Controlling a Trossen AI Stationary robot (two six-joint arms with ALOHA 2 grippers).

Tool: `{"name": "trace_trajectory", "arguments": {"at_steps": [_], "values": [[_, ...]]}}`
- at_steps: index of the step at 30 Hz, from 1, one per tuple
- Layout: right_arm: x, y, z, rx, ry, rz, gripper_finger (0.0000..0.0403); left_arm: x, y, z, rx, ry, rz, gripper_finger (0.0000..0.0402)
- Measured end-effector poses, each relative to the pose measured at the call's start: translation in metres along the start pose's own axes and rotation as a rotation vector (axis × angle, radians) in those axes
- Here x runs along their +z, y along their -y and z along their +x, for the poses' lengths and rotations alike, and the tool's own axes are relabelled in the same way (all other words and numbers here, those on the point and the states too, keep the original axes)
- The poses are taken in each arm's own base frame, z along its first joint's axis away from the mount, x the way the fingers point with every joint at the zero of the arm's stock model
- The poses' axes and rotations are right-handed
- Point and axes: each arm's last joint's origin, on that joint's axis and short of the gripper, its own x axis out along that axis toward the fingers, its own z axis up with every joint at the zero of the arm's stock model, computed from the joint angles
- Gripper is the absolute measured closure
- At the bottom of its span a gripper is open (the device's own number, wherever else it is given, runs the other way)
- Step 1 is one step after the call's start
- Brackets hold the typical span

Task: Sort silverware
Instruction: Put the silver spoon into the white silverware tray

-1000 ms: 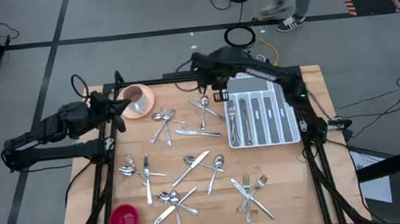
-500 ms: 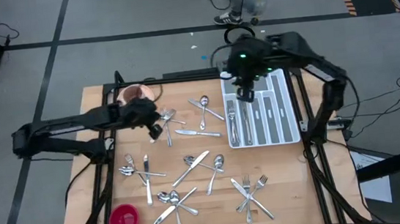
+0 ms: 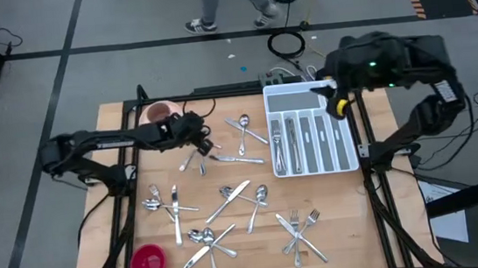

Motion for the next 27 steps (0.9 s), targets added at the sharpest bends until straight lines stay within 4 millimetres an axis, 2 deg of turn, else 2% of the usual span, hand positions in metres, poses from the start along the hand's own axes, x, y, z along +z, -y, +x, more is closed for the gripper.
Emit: {"name": "trace_trajectory", "arguments": {"at_steps": [4,8,11,14,17,20,24,27], "values": [[-0.005,0.004,-0.012,-0.002,0.03,0.01,0.0214,-0.008,0.004,0.019,0.02,-0.079,-0.033,0.0279],[-0.008,0.006,-0.018,-0.001,0.044,0.015,0.0215,-0.005,0.01,0.018,-0.037,-0.112,-0.101,0.0279],[-0.008,0.006,-0.018,-0.001,0.043,0.002,0.0215,0.005,0.021,-0.003,-0.144,-0.111,-0.079,0.0278],[-0.007,0.005,-0.017,0.001,0.041,-0.021,0.0215,0.011,0.032,-0.042,-0.265,-0.122,0.044,0.0278],[-0.008,0.004,-0.013,0.002,0.024,-0.055,0.0215,-0.011,0.035,-0.082,-0.279,-0.269,0.243,0.0278],[-0.01,0.002,-0.007,0.007,-0.006,-0.079,0.0215,-0.042,0.03,-0.11,-0.263,-0.39,0.348,0.0278],[-0.017,-0.001,0.001,0.008,-0.054,-0.096,0.0215,-0.077,0.031,-0.127,-0.327,-0.399,0.345,0.0278],[-0.025,-0.003,0.009,0.008,-0.102,-0.112,0.0215,-0.101,0.031,-0.127,-0.366,-0.379,0.379,0.0278]]}}
